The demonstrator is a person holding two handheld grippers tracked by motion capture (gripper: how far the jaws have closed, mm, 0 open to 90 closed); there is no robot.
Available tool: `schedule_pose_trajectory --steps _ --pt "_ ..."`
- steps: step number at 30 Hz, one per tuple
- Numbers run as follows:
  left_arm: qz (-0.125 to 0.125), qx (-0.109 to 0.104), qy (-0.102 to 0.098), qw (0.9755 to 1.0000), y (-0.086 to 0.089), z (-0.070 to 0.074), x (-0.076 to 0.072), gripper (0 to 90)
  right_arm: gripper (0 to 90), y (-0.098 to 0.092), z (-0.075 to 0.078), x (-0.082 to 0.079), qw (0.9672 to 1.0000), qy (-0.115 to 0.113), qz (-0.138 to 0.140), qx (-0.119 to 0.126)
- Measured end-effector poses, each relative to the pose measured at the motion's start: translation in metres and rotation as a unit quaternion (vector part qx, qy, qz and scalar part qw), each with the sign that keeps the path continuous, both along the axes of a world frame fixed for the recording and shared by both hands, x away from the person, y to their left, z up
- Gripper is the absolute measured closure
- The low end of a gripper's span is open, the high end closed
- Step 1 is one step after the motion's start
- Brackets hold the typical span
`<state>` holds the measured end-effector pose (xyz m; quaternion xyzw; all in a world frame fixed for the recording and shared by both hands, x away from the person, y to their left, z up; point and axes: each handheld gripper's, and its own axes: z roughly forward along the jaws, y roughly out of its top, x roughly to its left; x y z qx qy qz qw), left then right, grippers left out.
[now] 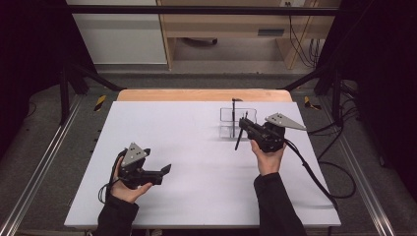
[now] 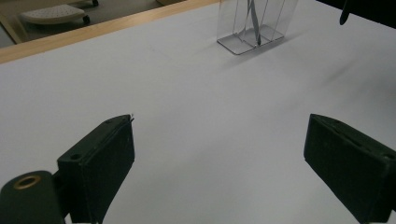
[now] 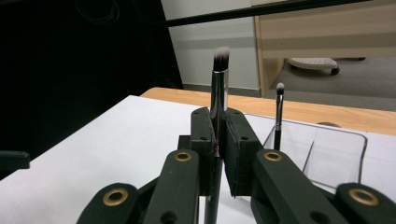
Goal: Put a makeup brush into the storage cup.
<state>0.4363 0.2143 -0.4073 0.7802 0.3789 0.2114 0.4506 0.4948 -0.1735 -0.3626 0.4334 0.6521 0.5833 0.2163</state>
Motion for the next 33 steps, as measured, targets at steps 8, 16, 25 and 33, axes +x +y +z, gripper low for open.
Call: schedule_pose_trajectory --steps 8,16,25,33 --pt "0.005 0.001 0.003 1.0 0.005 -0.001 0.002 7.6 83.9 0.0 0.002 0.013 0.9998 -0.003 -0.014 -0.013" --pt "0.007 0.002 0.004 1.0 0.008 -0.001 0.003 6.7 83.9 0.0 -0.001 0.024 0.9995 0.001 -0.025 -0.021" --pt "0.009 0.002 0.004 0.9999 0.009 -0.002 0.003 6.7 83.9 0.003 0.006 0.034 0.9991 -0.007 -0.034 -0.023" --pt "0.009 0.004 0.004 0.9999 0.009 -0.002 0.003 6.7 84.0 0.003 0.016 0.044 0.9985 -0.015 -0.048 -0.02"
